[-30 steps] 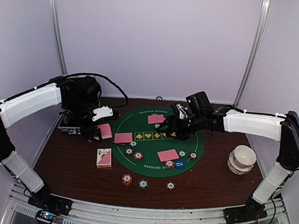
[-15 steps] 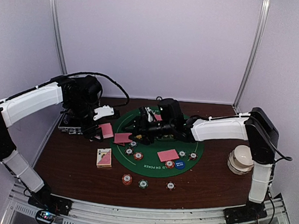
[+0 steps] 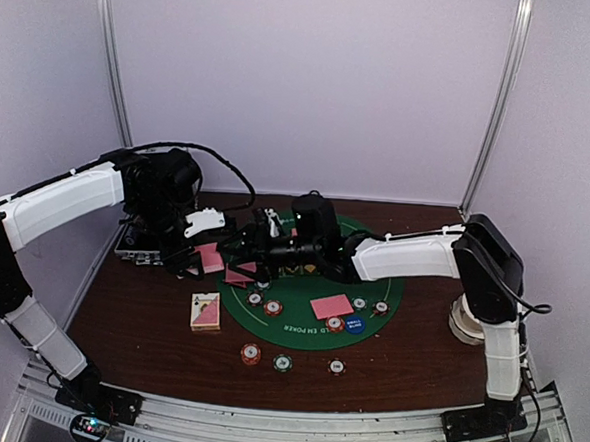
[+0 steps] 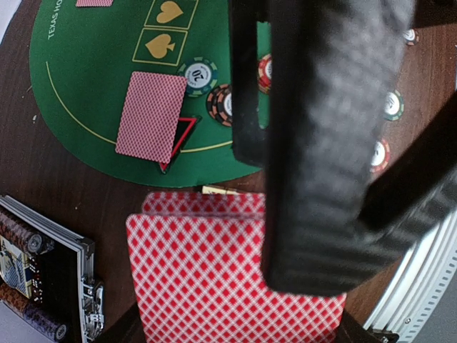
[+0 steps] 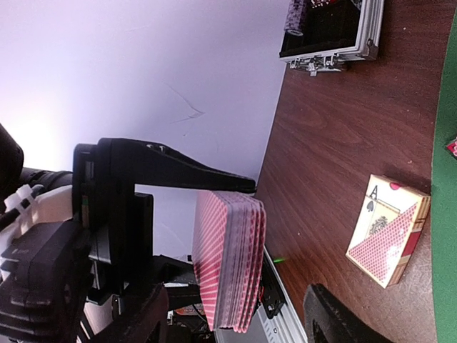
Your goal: Distribute texas hold em gaming equipment
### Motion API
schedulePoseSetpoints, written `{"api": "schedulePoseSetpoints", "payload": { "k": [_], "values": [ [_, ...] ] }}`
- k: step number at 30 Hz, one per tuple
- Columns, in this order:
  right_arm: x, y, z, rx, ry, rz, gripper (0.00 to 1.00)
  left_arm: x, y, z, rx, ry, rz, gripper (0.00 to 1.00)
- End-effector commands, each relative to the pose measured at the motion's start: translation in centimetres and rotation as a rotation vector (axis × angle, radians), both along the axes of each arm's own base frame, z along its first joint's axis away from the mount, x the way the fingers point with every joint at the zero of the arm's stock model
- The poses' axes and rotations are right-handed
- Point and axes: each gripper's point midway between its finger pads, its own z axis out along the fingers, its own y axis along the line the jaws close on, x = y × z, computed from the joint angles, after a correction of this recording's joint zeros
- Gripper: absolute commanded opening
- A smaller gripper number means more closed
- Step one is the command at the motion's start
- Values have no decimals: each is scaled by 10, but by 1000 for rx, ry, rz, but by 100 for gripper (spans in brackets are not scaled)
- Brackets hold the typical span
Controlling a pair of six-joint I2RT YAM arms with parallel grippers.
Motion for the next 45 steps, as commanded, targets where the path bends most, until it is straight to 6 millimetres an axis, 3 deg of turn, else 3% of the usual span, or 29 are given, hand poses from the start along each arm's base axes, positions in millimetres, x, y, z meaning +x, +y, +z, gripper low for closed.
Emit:
{"api": "schedulePoseSetpoints", "payload": {
  "k": [1,15,24,27,36,41,45],
  "values": [
    [-4,15,10,46,-7,35,69,9,-7,16,-49,-35,9,0],
    [-3,41,-13,34,42,81,67,8,-7,17,-54,-35,8,0],
    [13,17,-29,-12,57,42,62,7,-6,19,-56,-41,6,0],
    [16,6,-31,-29,52,29,57,8,-6,19,-55,-44,7,0],
    [18,-5,-8,10,29,28,45,8,-5,18,-50,-43,7,0],
    [15,-7,13,65,29,34,32,8,-4,15,-39,-43,8,0],
    [11,-8,19,70,37,40,20,9,-3,13,-31,-42,7,0]
  ]
}}
